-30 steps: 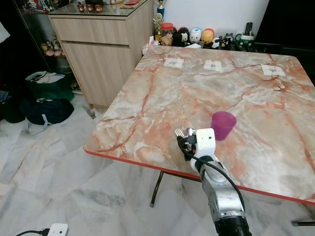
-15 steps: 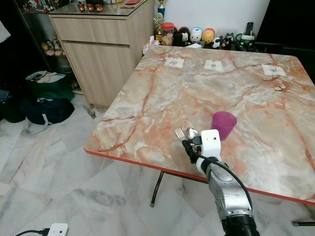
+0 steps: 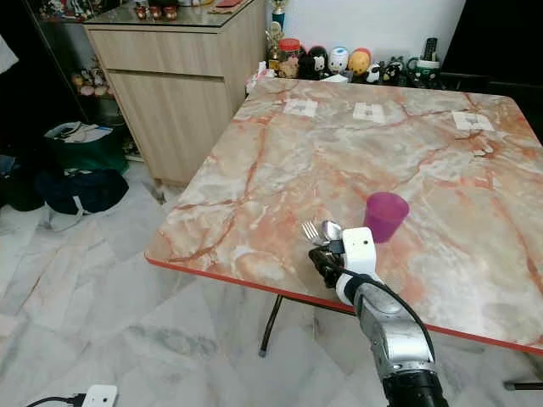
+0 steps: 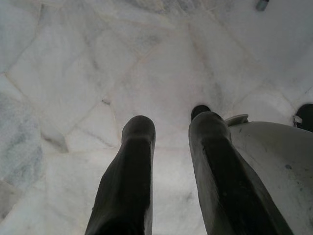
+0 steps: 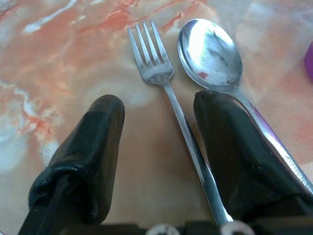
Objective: Setting the table
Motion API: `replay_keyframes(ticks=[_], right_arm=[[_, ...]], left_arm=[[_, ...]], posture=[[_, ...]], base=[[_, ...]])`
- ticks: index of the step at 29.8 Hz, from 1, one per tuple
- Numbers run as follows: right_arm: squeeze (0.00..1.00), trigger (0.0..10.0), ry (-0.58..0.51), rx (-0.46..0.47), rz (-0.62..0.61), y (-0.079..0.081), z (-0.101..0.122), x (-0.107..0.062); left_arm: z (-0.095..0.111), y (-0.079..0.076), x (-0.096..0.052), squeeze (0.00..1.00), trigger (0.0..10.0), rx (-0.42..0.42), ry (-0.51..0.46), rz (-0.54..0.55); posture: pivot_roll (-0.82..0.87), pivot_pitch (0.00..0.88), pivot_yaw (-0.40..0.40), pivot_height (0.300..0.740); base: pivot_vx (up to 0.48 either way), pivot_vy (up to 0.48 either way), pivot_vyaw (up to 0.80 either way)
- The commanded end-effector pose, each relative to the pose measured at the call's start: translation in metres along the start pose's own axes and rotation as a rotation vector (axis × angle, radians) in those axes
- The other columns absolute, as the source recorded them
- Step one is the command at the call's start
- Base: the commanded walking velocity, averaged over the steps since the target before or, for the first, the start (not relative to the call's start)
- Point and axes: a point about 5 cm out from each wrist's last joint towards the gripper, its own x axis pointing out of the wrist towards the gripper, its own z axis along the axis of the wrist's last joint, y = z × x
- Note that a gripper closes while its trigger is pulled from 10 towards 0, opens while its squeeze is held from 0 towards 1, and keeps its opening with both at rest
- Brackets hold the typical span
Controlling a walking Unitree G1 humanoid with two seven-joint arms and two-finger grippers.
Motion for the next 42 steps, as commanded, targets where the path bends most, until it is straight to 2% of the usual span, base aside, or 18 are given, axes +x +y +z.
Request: replay_keyframes(ticks=[1,14,15,16,18,21,22,23,33,34,35,36,37,42], right_arm=[[0.00,10.0,0.024,0.001,-0.012,-0.002,-0.002,0.001],[0.00,10.0,0.044,0.118,0.029,0.001,-0.006,0.006],[0.00,9.2,0.046,0.114,0.033,0.001,-0.006,0.006],[0.00,9.2,0.047,0.112,0.034,0.000,-0.006,0.007],[0.00,0.0,0.051,0.114,0.035,0.000,-0.006,0.007],[0.00,0.0,0.064,0.110,0.033,-0.001,-0.008,0.008],[0.00,4.6,0.072,0.105,0.032,-0.001,-0.009,0.009],[0.00,10.0,0.082,0.101,0.030,-0.001,-0.010,0.009],[0.00,10.0,0.109,0.091,0.020,-0.003,-0.012,0.011],[0.00,4.4,0.115,0.090,0.028,-0.002,-0.013,0.012],[0.00,4.4,0.115,0.090,0.028,-0.002,-0.013,0.012],[0.00,0.6,0.118,0.092,0.035,-0.001,-0.013,0.012],[0.00,0.0,0.122,0.087,0.039,0.000,-0.014,0.012],[0.00,0.0,0.129,0.082,0.048,0.002,-0.015,0.013]], left_arm=[[-0.005,0.003,-0.001,0.00,10.0,0.002,0.020,0.004],[-0.005,0.003,-0.001,0.00,10.0,0.002,0.021,0.005],[-0.005,0.003,-0.001,0.00,10.0,0.002,0.021,0.005],[-0.005,0.003,-0.001,0.00,10.0,0.002,0.021,0.005],[-0.005,0.003,-0.001,0.00,10.0,0.002,0.021,0.005],[-0.005,0.003,-0.001,0.00,10.0,0.001,0.021,0.003],[-0.005,0.003,-0.001,0.00,10.0,0.001,0.021,0.003],[-0.005,0.003,-0.001,0.00,10.0,0.000,0.021,0.003],[-0.005,0.002,-0.001,0.00,10.0,-0.007,0.023,-0.001],[-0.005,0.002,-0.001,0.00,10.0,-0.008,0.023,-0.003],[-0.005,0.002,-0.001,0.00,10.0,-0.008,0.023,-0.003],[-0.005,0.002,-0.001,0.00,10.0,-0.009,0.023,-0.004],[-0.005,0.001,-0.001,0.00,10.0,-0.010,0.023,-0.005],[-0.005,0.001,-0.001,0.00,10.0,-0.012,0.026,-0.008]], posture=[[-0.07,0.040,0.040,0.740],[-0.06,0.039,0.040,0.740],[-0.06,0.038,0.040,0.740],[-0.06,0.038,0.040,0.740],[-0.06,0.039,0.041,0.740],[-0.06,0.039,0.041,0.740],[-0.06,0.039,0.040,0.740],[-0.06,0.038,0.039,0.740],[-0.06,0.038,0.036,0.740],[-0.06,0.037,0.035,0.740],[-0.06,0.037,0.035,0.740],[-0.06,0.038,0.035,0.740],[-0.06,0.038,0.035,0.740],[-0.06,0.037,0.033,0.740]], base=[[0.000,0.000,0.00],[0.000,0.000,0.00],[0.000,0.000,0.00],[0.000,0.000,0.00],[0.000,0.000,0.00],[0.000,0.000,0.00],[0.000,0.000,0.00],[0.000,0.000,0.00],[0.000,0.000,0.00],[0.000,0.000,0.00],[0.000,0.000,0.00],[0.000,0.000,0.00],[0.000,0.000,0.00],[0.000,0.000,0.00]])
